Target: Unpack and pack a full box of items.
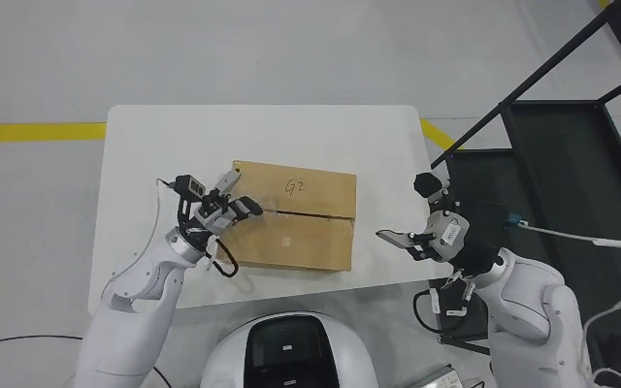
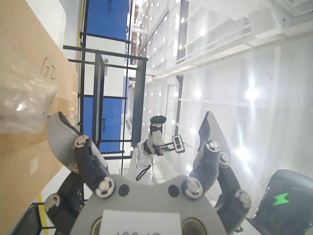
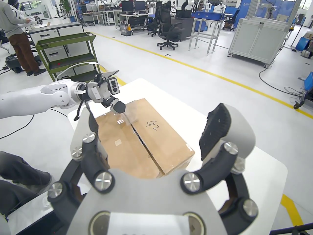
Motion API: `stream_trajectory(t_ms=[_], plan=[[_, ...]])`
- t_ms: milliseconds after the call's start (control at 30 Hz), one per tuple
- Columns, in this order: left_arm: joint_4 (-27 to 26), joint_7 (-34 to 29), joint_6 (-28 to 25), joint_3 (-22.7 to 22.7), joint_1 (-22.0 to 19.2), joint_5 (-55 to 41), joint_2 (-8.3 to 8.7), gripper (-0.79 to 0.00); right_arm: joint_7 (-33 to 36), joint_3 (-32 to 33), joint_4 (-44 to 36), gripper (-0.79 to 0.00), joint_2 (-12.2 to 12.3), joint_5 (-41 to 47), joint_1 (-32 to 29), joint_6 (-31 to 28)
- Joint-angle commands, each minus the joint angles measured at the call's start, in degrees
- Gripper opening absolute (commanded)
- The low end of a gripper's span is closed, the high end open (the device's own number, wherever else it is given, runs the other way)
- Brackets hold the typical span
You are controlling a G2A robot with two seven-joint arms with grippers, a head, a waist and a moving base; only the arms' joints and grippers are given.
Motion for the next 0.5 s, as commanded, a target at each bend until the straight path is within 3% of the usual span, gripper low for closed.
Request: stream_trajectory(t_ms=[0,467], plan=[[1.07,1.51,-0.72,-1.12,-0.43,0.90,0.08,0.000,0.00,0.00,0.00,0.000,0.00,0.00,0.00,0.00],[7.53,7.52,-2.81,-8.62,0.26,-2.61,0.49,0.000,0.00,0.00,0.00,0.000,0.00,0.00,0.00,0.00]])
